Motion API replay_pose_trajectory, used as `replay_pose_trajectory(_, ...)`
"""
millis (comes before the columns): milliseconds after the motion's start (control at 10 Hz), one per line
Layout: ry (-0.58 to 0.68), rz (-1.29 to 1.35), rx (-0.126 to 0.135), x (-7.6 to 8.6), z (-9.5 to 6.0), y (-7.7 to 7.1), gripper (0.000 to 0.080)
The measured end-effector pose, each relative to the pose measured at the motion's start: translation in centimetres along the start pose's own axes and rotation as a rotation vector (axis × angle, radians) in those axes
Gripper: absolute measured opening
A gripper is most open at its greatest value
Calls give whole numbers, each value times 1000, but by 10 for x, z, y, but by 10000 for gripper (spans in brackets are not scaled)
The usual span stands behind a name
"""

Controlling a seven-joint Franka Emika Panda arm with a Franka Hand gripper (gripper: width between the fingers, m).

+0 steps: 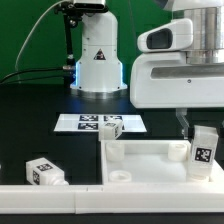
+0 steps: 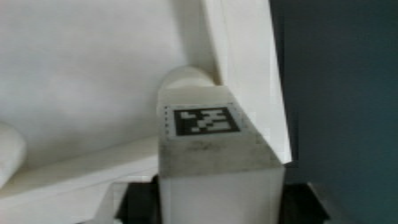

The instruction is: Assemble square table

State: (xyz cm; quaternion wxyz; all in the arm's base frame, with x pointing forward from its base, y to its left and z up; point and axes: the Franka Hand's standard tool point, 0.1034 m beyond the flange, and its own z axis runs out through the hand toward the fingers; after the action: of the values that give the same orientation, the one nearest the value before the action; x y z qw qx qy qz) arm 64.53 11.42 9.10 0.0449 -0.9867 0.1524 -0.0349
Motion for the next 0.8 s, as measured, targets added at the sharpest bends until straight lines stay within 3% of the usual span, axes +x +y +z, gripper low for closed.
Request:
replay_pose_trajectory(300, 18, 449, -12, 0, 1, 3, 288)
replay_pose_trajectory(600, -25, 949, 30, 0, 2, 7, 288)
replay_pose_trajectory(800, -35, 1090, 29, -1, 2, 5, 289)
